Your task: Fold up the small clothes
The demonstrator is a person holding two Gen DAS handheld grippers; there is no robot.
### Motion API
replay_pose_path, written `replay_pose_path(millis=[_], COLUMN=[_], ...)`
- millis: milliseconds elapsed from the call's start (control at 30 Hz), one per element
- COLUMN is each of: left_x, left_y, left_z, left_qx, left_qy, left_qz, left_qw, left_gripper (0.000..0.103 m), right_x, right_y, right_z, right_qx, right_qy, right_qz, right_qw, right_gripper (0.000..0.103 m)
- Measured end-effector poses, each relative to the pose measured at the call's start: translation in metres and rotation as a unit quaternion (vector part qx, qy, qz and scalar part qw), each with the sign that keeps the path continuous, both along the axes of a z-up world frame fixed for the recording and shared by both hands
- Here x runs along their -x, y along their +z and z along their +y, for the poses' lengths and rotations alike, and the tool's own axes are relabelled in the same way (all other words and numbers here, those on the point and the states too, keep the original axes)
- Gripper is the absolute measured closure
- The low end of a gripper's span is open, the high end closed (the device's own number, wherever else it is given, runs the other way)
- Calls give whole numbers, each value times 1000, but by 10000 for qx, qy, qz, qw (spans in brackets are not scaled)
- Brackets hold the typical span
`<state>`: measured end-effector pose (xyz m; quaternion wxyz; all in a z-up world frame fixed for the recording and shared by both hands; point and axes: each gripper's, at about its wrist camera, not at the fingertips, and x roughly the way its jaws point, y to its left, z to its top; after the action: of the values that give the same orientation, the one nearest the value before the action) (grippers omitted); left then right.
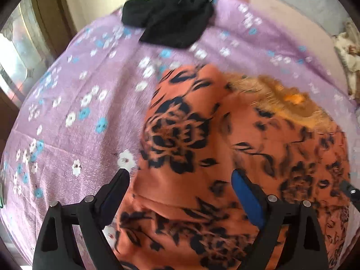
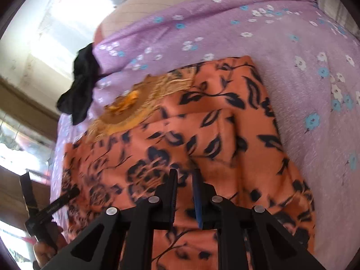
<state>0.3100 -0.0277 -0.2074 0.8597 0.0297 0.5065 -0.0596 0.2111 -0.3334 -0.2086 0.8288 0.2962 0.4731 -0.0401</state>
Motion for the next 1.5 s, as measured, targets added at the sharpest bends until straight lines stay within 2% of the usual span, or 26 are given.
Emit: replay_pose_path(millis=[100,167,233,267,400,467,567,633,667,700,767,867,933,1000,1033,1067,1100,1200,1233,1333,1500], left_x=[14,14,17,18,16,20,33,33,30,29,34,35,49,60,65,71,76,108,120,154,210], left_y=[-1,-23,-30,-29,-22,-11,4,-7,-23,-33,-31,-32,-32,-34,-34,-37,-35,-15,-9,-3,-8], left_z=[-13,-26,-37,-40,-34,-29,-32,-38,-43,-44,-40,-35,-31,-34,-35,-33,-30,-19,-18,-20,-21], left_qx=[14,-529,-995,-1105,-805,-589,-464,-542,-684,-740,-573,-403,-331,-536,-579,-497,-440,-296,-197,-58,-129], left_qy=[-199,-367,-573,-623,-437,-417,-560,-678,-776,-824,-769,-657,-565,-618,-633,-652,-620,-400,-470,-731,-902], left_qz=[-114,68,-238,-341,-161,-330,-695,-516,-206,-64,-342,-65,-179,-217,-137,138,177,-250,-334,-246,-196], left_qw=[9997,9979,9931,9913,9957,9968,9949,9949,9944,9938,9948,9970,9977,9964,9962,9965,9970,9984,9981,9970,9957], left_gripper=[11,10,1,1,1,1,1,1,1,0,0,0,0,0,0,0,0,0,0,0,0], right_x=[-3,-3,-2,0,2,3,-3,-4,-4,-3,3,17,27,36,40,45,51,74,82,107,141], right_y=[-10,-12,-10,-8,3,5,-8,-12,-10,-8,-2,11,20,27,29,31,32,35,35,33,21], right_z=[17,18,17,15,14,16,22,23,24,24,22,24,28,34,37,39,43,49,51,55,68], right_qx=[181,271,214,129,71,174,243,317,339,313,197,163,216,352,410,460,498,660,702,635,816], right_qy=[245,246,219,174,187,263,323,326,324,297,273,282,321,397,422,458,508,611,602,587,694], right_qz=[310,273,289,264,59,-30,231,187,192,190,84,-148,-319,-406,-410,-410,-417,-458,-468,-452,-190], right_qw=[9991,9990,9991,9994,9998,9995,9989,9988,9987,9989,9994,9994,9987,9978,9974,9970,9966,9949,9946,9952,9941], right_gripper=[85,85,85,84,83,83,82,82,82,82,82,82,82,82,82,82,82,82,82,82,82])
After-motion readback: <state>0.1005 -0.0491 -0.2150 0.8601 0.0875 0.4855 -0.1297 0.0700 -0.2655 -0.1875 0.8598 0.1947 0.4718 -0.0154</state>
